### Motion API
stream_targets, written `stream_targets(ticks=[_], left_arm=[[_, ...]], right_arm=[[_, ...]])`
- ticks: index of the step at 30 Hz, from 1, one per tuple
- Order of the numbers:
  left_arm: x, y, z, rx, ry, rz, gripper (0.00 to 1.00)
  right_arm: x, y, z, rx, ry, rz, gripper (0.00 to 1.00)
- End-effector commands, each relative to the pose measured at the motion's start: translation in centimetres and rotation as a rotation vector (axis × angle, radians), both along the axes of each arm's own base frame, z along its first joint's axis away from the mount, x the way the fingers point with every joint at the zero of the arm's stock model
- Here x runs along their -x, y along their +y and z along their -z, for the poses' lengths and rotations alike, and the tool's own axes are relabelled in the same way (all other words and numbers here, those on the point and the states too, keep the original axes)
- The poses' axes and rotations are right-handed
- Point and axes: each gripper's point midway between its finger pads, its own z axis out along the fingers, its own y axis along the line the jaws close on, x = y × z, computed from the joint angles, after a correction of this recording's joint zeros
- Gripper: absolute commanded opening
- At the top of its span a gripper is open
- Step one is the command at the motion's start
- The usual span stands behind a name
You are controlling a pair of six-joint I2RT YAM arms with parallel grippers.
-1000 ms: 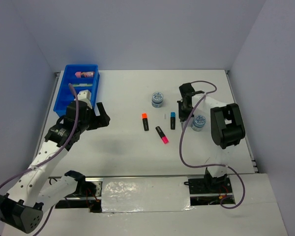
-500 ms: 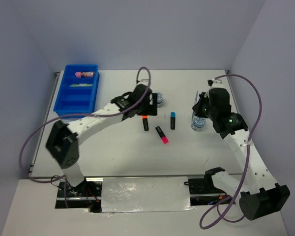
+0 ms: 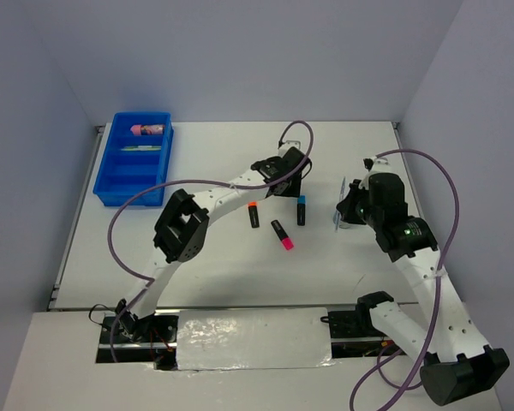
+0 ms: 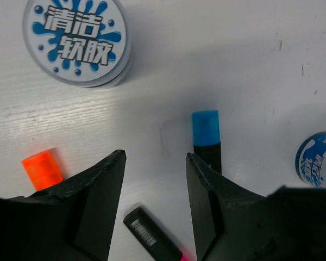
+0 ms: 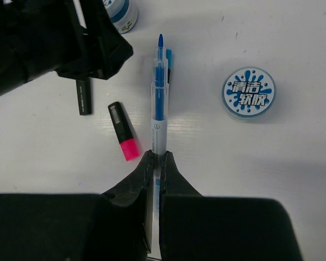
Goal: Sort the stationery into containers
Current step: Close the pen cap on the pen.
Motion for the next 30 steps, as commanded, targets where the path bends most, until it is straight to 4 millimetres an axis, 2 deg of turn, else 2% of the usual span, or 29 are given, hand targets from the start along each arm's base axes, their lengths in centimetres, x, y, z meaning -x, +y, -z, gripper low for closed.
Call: stream_targets(ticks=[1,6,11,19,23,29,30], left_arm=[[0.0,-1.1,0.9,-0.027,-0.011,-0.019,0.59],[-0.4,-1.6,2.9,-0.052,-0.007,-0.025,0.52],[-0.8,-1.4,4.6,-0.092,-0.002,-0.037,0.52],[-1.1,-1.4,6.1,-0.122,0.000,-0.029,0.51],[-1.3,-1.5,6.8,-0.139,0.011,-0.030,0.48],[-0.5,-0.5,8.2,-0.176,0.046,-0.045,0.33],[-0.3,-0.4,8.4,-0.173,0.051,-0.051,0.33]], right_arm=[[0.0,0.1,-0.2,0.001,-0.023,-0.019,0.00],[0.8,0.8,-0.6,-0.027,-0.042,-0.066,0.00],[1.3,1.3,-1.5,-0.038,-0.074,-0.093,0.00],[1.4,1.9,-1.6,-0.043,-0.082,-0.129,0.00],[1.4,2.1,-1.8,-0.045,-0.089,-0.135,0.00],[1.5,2.3,-2.0,-0.049,-0.090,-0.147,0.00],[1.5,2.3,-2.2,-0.049,-0.094,-0.147,0.00]])
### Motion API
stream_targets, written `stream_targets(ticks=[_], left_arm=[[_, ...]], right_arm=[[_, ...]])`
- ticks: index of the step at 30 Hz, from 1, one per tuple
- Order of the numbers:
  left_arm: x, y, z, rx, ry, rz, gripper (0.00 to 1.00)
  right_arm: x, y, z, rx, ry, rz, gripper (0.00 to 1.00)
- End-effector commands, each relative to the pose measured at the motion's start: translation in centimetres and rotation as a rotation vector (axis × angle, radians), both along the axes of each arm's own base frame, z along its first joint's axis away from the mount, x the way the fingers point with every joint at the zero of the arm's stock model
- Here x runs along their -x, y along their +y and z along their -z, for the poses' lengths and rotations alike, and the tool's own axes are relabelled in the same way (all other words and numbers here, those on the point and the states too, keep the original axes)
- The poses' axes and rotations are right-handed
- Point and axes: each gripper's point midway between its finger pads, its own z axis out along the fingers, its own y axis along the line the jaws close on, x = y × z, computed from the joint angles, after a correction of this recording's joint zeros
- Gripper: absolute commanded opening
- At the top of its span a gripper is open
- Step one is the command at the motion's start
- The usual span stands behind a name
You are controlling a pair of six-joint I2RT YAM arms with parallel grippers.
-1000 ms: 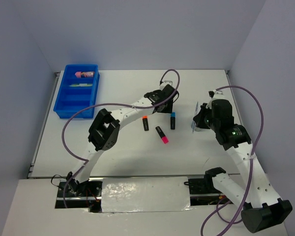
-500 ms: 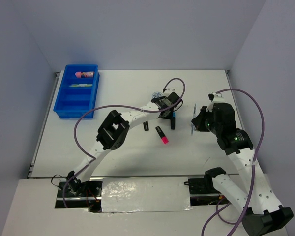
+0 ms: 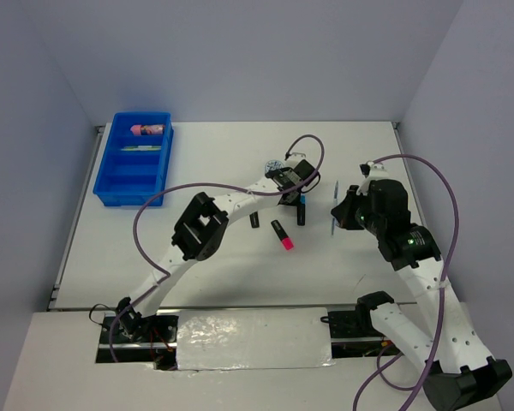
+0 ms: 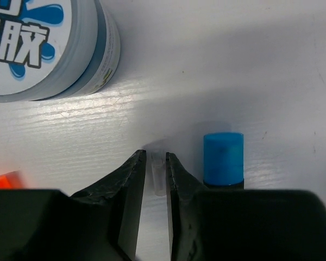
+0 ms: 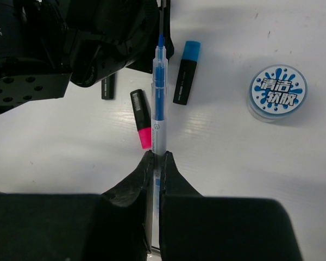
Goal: Sort the stationery into containers
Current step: Close the pen cap on the pen.
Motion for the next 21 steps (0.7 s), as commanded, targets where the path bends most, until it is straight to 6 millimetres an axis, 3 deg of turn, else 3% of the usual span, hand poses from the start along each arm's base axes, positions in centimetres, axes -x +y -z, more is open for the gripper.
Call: stream_targets(ticks=[1,5,10,11,14,15,17,18,20,21], left_arm=[[1.3,1.5,2.2,-0.061,0.046,-0.013,0.33],[2.0,1.8,2.8,-0.053,0.065,-0.013,0.31],[2.8,1.7,3.3,-0.043,0.099,-0.009,0.00],[2.9,1.5,2.9,-0.026,0.104,-0.009,0.00],[2.9,0.9,-0.1,0.075,0.079,-0.010,0.00],[2.5,0.5,-2.9,0.142,0.031,-0.008,0.00],[2.0,0.3,-6.0,0.213,-0.021,-0.007,0.00],[1.5,0.4,-9.3,0.275,-0.078,-0.008,0.00],[1.2,0.6,-12.8,0.339,-0.135,0.000,0.00],[1.2,1.4,-15.7,0.380,-0.179,-0.003,0.00]], right_arm=[[-0.3,0.4,-1.5,-0.007,-0.057,-0.025,0.00],[-0.2,0.6,-1.5,-0.010,-0.052,-0.035,0.00],[-0.3,0.8,-1.4,-0.014,-0.051,-0.043,0.00],[-0.4,0.8,-1.3,-0.015,-0.049,-0.045,0.00],[-0.5,1.4,-0.8,-0.030,-0.035,-0.073,0.00],[-0.5,1.7,-0.7,-0.037,-0.036,-0.089,0.00],[-0.2,2.7,-0.7,-0.063,-0.040,-0.138,0.00],[-0.3,2.9,-0.7,-0.072,-0.045,-0.148,0.00],[0.0,3.6,-0.9,-0.099,-0.055,-0.189,0.00],[0.0,3.9,-1.0,-0.113,-0.068,-0.201,0.00]])
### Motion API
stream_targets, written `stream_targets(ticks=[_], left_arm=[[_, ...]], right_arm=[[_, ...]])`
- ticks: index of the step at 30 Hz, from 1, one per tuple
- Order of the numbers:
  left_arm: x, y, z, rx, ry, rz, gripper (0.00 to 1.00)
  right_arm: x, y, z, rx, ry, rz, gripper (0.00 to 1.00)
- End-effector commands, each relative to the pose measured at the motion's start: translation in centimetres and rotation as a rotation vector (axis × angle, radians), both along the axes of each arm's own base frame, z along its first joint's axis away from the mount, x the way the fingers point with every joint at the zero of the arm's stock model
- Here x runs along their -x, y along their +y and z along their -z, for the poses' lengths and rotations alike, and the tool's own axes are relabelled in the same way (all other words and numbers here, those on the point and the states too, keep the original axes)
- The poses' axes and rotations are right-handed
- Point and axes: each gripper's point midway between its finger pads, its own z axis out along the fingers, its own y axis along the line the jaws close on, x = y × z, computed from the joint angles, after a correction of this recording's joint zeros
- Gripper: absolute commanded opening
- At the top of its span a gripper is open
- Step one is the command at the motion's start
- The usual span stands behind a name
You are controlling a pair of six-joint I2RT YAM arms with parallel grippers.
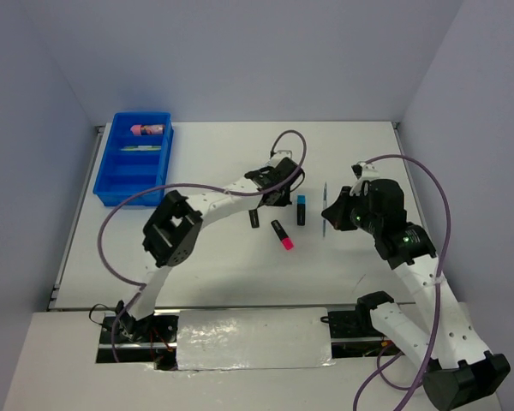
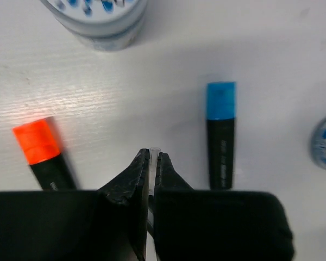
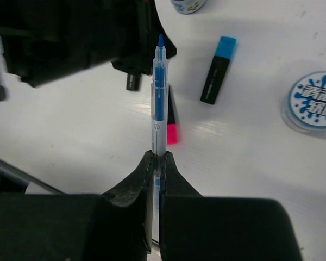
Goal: Sort the stationery into containers
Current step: Close the pen cap on the pen.
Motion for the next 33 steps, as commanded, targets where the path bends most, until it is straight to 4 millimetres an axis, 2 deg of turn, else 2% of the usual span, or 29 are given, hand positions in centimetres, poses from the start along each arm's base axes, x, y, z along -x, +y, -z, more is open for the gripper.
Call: stream_targets(ticks=[1,2,3,4,5,6,7,8,9,10,11,12,13,14,15,16,17,18,23,29,33], left_arm=[[-2.0,-0.8,-13.8,0.284,-0.236,-0.014,0.00],[-1.8,-0.3,-15.4,0.308,-0.267,-0.018,0.00],[-1.0,1.0,-17.6,0.340,-0.299,-0.025,0.00],[-0.5,1.6,-18.6,0.361,-0.317,-0.029,0.00],[-0.3,1.9,-20.7,0.424,-0.370,-0.028,0.00],[1.6,3.3,-21.8,0.473,-0.385,-0.003,0.00],[2.3,4.0,-22.5,0.517,-0.411,0.001,0.00],[2.6,4.3,-25.6,0.636,-0.495,-0.002,0.00],[4.7,6.3,-25.8,0.687,-0.520,0.012,0.00],[5.6,7.1,-26.8,0.744,-0.563,0.025,0.00],[6.4,8.1,-26.9,0.815,-0.616,0.029,0.00],[8.1,9.8,-30.1,0.894,-0.693,0.041,0.00],[9.1,10.3,-30.9,0.931,-0.715,0.061,0.00],[9.8,11.2,-32.1,0.972,-0.754,0.064,0.00],[11.0,12.1,-32.7,0.999,-0.777,0.075,0.00],[11.8,12.1,-32.1,1.014,-0.762,0.108,0.00],[12.5,12.2,-32.4,1.037,-0.771,0.130,0.00],[13.8,12.9,-34.2,1.092,-0.821,0.159,0.00],[17.2,14.3,-35.3,1.163,-0.874,0.246,0.00],[18.1,14.3,-34.7,1.174,-0.823,0.264,0.00],[17.7,13.7,-33.6,1.151,-0.774,0.262,0.00]], right_arm=[[0.0,2.0,-1.5,-0.066,-0.082,-0.103,0.00],[0.2,2.6,-2.2,-0.095,-0.114,-0.138,0.00],[0.5,3.0,-1.8,-0.109,-0.116,-0.160,0.00],[0.7,3.5,-2.0,-0.129,-0.131,-0.188,0.00],[1.2,4.1,-2.5,-0.158,-0.159,-0.221,0.00],[1.8,5.6,-2.6,-0.228,-0.180,-0.297,0.00],[2.3,6.5,-3.0,-0.271,-0.203,-0.335,0.00],[2.5,7.6,-5.2,-0.369,-0.268,-0.367,0.00],[4.0,9.1,-4.0,-0.425,-0.227,-0.438,0.00],[4.6,10.1,-4.5,-0.468,-0.239,-0.472,0.00],[5.1,11.1,-5.6,-0.520,-0.269,-0.497,0.00],[5.6,12.1,-5.3,-0.526,-0.268,-0.513,0.00],[6.6,13.9,-5.3,-0.526,-0.265,-0.527,0.00],[7.0,14.8,-5.9,-0.532,-0.291,-0.535,0.00],[7.4,15.6,-6.4,-0.544,-0.303,-0.542,0.00],[7.9,16.9,-7.2,-0.567,-0.311,-0.557,0.00],[7.9,17.4,-7.4,-0.572,-0.310,-0.550,0.00],[7.9,17.7,-7.6,-0.576,-0.309,-0.542,0.00],[8.4,19.5,-8.5,-0.577,-0.310,-0.566,0.00],[9.2,20.8,-9.5,-0.534,-0.329,-0.613,0.00],[9.5,21.1,-10.0,-0.519,-0.338,-0.611,0.00]])
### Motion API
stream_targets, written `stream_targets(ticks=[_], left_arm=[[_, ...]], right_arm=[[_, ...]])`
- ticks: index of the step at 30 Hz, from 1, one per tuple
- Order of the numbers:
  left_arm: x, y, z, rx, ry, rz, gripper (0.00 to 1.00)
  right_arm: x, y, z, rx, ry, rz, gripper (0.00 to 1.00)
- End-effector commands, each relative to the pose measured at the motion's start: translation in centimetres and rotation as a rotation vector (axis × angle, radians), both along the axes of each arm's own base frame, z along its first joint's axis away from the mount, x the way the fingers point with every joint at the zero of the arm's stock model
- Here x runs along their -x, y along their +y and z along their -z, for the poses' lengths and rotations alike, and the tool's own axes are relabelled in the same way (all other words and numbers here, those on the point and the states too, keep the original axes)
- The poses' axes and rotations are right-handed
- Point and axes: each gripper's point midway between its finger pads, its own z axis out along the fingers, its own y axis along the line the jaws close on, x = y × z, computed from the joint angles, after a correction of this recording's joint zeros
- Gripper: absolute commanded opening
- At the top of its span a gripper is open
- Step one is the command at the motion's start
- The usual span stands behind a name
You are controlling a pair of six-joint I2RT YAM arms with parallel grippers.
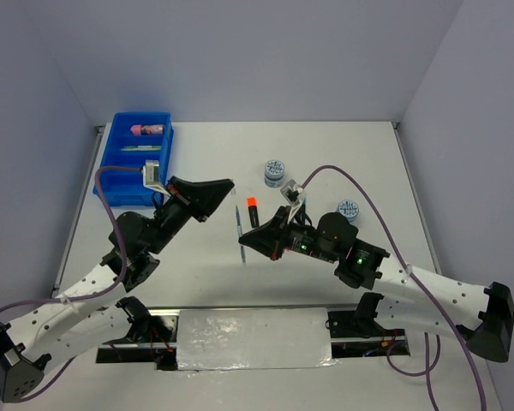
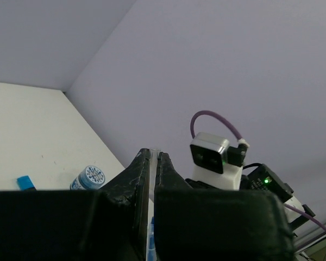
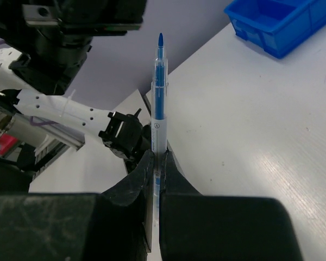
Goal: Sort the stationery into containers
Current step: Close the pen cap on the pen.
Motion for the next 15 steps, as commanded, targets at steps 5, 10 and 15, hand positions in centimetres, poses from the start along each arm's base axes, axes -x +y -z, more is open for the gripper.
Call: stream_targets(ticks=[5,10,15], left_arm=[[0.49,-0.58,-0.41,0.007,-0.018,0.048,0.00],[0.89,-1.07,-0.62,0.009,-0.027,0.082,0.00],[1.13,-1.24,-0.90,0.007,-0.036,0.098,0.00]], right_arm=[[-0.12,0.04,-3.27,-0.034,-0.075,0.025,0.00],[-0.83,-0.10,-2.73,-0.010,-0.059,0.063,0.00],[-0.89,-0.07,-2.74,-0.005,-0.059,0.066,0.00]])
